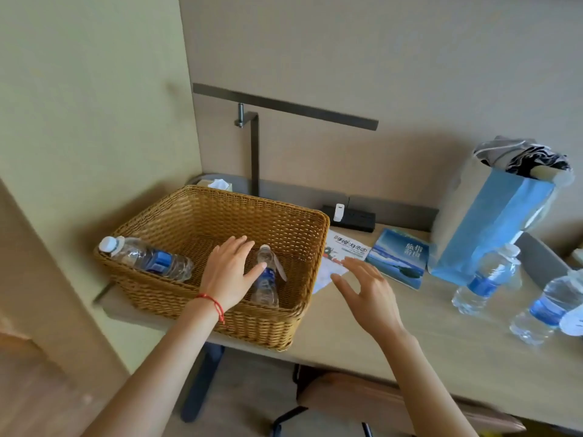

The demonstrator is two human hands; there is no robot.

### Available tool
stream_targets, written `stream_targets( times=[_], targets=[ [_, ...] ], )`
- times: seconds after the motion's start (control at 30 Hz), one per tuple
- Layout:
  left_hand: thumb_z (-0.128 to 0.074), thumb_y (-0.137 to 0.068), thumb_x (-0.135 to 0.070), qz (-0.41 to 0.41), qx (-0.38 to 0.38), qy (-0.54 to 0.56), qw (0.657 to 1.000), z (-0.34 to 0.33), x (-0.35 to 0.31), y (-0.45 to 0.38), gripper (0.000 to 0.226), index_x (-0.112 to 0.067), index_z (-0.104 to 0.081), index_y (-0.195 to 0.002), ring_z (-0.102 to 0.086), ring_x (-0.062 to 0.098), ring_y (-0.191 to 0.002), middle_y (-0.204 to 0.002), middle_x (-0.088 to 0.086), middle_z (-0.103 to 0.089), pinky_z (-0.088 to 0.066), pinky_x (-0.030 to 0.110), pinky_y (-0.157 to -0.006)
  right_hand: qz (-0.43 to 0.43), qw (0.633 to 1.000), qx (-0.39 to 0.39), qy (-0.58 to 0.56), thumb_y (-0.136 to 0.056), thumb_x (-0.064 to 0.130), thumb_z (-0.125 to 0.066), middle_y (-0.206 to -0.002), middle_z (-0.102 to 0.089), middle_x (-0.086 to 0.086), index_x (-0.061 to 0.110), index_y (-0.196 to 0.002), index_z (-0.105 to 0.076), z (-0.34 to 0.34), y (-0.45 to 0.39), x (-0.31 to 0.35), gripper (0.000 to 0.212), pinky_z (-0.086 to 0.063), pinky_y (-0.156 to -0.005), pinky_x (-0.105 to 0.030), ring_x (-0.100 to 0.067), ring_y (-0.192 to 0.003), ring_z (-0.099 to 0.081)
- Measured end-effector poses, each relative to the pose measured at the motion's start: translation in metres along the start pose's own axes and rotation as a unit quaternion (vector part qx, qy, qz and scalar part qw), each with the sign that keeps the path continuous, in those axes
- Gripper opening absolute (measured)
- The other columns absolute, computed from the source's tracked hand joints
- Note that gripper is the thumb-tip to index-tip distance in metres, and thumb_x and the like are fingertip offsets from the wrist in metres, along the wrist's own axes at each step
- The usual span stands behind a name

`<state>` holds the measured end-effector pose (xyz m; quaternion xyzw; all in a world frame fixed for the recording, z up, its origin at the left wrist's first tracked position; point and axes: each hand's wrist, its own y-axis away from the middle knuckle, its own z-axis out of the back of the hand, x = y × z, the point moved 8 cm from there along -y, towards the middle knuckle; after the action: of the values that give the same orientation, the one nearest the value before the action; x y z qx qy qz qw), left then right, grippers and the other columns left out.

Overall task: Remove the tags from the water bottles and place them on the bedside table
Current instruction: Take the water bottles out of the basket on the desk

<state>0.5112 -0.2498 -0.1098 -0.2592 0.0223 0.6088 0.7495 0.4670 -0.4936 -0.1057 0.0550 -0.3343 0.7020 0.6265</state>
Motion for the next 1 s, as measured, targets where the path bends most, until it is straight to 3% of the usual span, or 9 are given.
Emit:
stream_targets(
  times=[0.2, 0.37, 0.53, 0.63, 0.87, 1.0],
  targets=[
    [-0.051, -0.088, -0.042, -0.023, 0.031, 0.013, 0.999, 0.000, 0.066, -0.026, 0.056, -0.011, -0.042, -0.134, -0.030, 0.025, -0.136, -0.143, 0.009, -0.041, -0.025, 0.043, -0.112, -0.058, 0.998, 0.011, -0.035, -0.087, 0.050, -0.050, -0.133, -0.055, 0.001, 0.022, -0.126, -0.053, -0.060, -0.037, 0.039, 0.048, -0.041, -0.094, -0.030, -0.016, -0.122, -0.049],
    [-0.051, -0.088, -0.043, -0.034, 0.065, 0.032, 0.997, -0.004, 0.113, -0.046, 0.057, -0.010, -0.042, -0.133, -0.030, 0.025, -0.136, -0.142, 0.009, -0.042, -0.026, 0.043, -0.112, -0.097, 0.994, 0.017, -0.055, -0.088, 0.046, -0.054, -0.130, -0.056, 0.000, 0.019, -0.126, -0.054, -0.099, -0.062, 0.067, 0.047, -0.030, -0.091, -0.024, -0.016, -0.120, -0.050],
    [-0.052, -0.088, -0.041, -0.040, 0.091, 0.060, 0.993, -0.009, 0.140, -0.058, 0.056, -0.010, -0.042, -0.134, -0.030, 0.025, -0.136, -0.142, 0.010, -0.042, -0.025, 0.041, -0.112, -0.149, 0.986, 0.040, -0.060, -0.088, 0.046, -0.053, -0.134, -0.053, -0.003, 0.018, -0.129, -0.051, -0.129, -0.078, 0.078, 0.050, -0.038, -0.103, -0.036, -0.018, -0.123, -0.048],
    [-0.051, -0.088, -0.041, -0.032, 0.090, 0.079, 0.992, -0.015, 0.150, -0.065, 0.055, -0.011, -0.042, -0.134, -0.029, 0.025, -0.137, -0.143, 0.010, -0.042, -0.024, 0.040, -0.113, -0.171, 0.982, 0.053, -0.065, -0.088, 0.045, -0.053, -0.134, -0.053, -0.005, 0.017, -0.129, -0.050, -0.144, -0.090, 0.077, 0.050, -0.038, -0.102, -0.037, -0.020, -0.123, -0.048],
    [-0.048, -0.089, -0.044, -0.028, 0.097, 0.080, 0.992, -0.032, 0.161, -0.078, 0.057, -0.013, -0.039, -0.136, -0.027, 0.023, -0.137, -0.144, 0.008, -0.040, -0.021, 0.038, -0.113, -0.228, 0.966, 0.105, -0.068, -0.087, 0.045, -0.054, -0.117, -0.063, -0.007, 0.010, -0.125, -0.054, -0.191, -0.120, 0.047, 0.051, -0.048, -0.090, -0.033, -0.019, -0.104, -0.059],
    [-0.047, -0.089, -0.045, -0.031, 0.108, 0.080, 0.990, -0.041, 0.161, -0.086, 0.058, -0.014, -0.037, -0.137, -0.024, 0.022, -0.138, -0.146, 0.006, -0.037, -0.019, 0.037, -0.114, -0.254, 0.951, 0.163, -0.068, -0.086, 0.044, -0.056, -0.086, -0.057, 0.001, 0.017, -0.090, -0.054, -0.222, -0.137, 0.025, 0.027, -0.041, -0.060, -0.020, -0.008, -0.070, -0.050]
  ],
)
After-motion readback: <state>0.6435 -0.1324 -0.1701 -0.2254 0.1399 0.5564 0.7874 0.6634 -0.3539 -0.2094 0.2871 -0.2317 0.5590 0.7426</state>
